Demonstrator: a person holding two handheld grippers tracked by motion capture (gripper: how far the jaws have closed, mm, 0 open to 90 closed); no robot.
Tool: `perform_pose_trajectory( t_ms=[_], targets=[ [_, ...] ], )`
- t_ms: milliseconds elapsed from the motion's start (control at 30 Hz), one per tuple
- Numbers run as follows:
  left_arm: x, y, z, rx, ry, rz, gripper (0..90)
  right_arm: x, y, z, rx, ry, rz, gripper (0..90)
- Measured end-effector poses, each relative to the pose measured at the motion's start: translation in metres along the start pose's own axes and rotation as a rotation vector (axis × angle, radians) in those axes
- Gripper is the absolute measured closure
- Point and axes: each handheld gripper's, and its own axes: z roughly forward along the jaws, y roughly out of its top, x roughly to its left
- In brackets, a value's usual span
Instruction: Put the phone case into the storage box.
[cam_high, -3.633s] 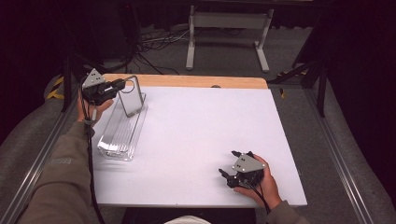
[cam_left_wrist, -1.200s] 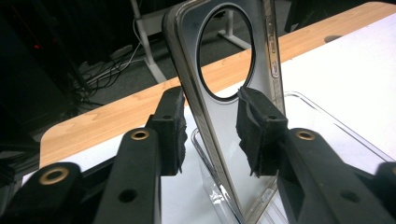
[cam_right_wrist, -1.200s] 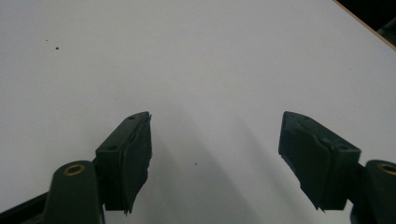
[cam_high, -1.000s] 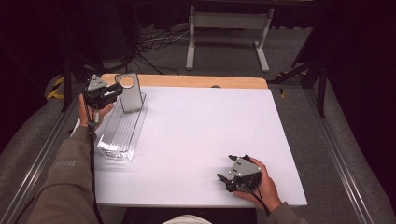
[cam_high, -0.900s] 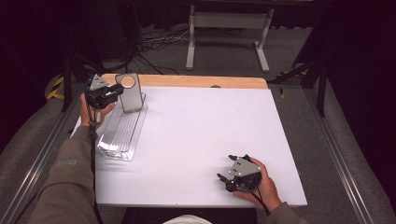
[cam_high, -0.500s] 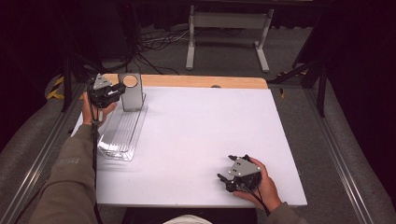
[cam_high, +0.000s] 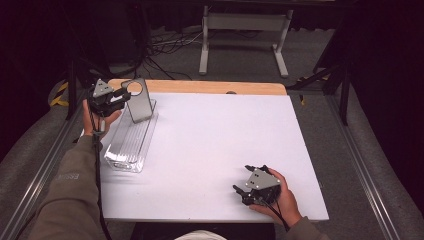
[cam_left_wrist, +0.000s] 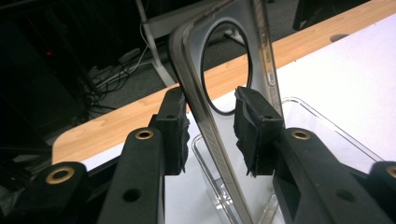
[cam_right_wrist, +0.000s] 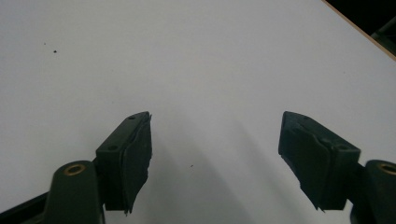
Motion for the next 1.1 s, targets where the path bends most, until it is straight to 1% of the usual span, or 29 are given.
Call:
perform_pose_trajectory(
  t_ms=[100,133,267,300,367,433,533,633,833,933,967,1000,1033,1100],
  targets=[
    [-0.002,0.002,-0.005,-0.013,-0.001,0.007,64.7,0.0,0.0,-0.001,-0.006,-0.005,0.001,26.7],
    [-0.003,0.002,-0.007,-0.013,-0.001,0.018,64.7,-0.001,0.001,-0.001,-0.007,-0.006,0.002,26.7],
    [-0.008,0.005,-0.014,-0.041,-0.011,0.011,64.1,-0.001,0.001,-0.002,-0.013,-0.011,0.0,26.8],
    [-0.008,0.005,-0.015,-0.046,-0.011,0.02,64.0,-0.001,0.001,-0.002,-0.015,-0.012,0.002,26.8],
    [-0.011,0.006,-0.017,-0.055,-0.015,0.02,63.8,-0.001,0.001,-0.002,-0.017,-0.014,0.004,26.7],
    [-0.013,0.007,-0.02,-0.056,-0.015,0.033,63.5,-0.001,0.001,-0.003,-0.019,-0.017,0.004,26.8],
    [-0.016,0.008,-0.024,-0.073,-0.018,0.033,62.9,-0.001,0.001,-0.003,-0.021,-0.017,0.005,26.8],
    [-0.018,0.009,-0.027,-0.083,-0.018,0.043,62.8,-0.002,0.001,-0.004,-0.022,-0.018,0.004,26.8],
    [-0.02,0.007,-0.026,-0.079,-0.018,0.048,65.4,-0.001,0.001,-0.003,-0.019,-0.017,0.003,26.8],
    [-0.018,0.006,-0.025,-0.075,-0.007,0.048,67.6,-0.001,0.002,-0.003,-0.021,-0.015,0.003,26.8],
    [-0.017,0.006,-0.024,-0.067,0.002,0.055,70.1,-0.001,0.001,-0.003,-0.02,-0.015,0.005,26.8],
    [-0.015,0.005,-0.021,-0.063,0.002,0.04,73.3,-0.001,0.001,-0.003,-0.021,-0.014,0.006,26.9],
    [-0.014,0.004,-0.019,-0.061,0.012,0.032,72.2,-0.001,0.001,-0.003,-0.017,-0.013,0.004,26.8],
    [-0.013,0.004,-0.018,-0.058,0.016,0.028,72.5,-0.001,0.001,-0.003,-0.015,-0.011,0.004,26.8]
  ],
)
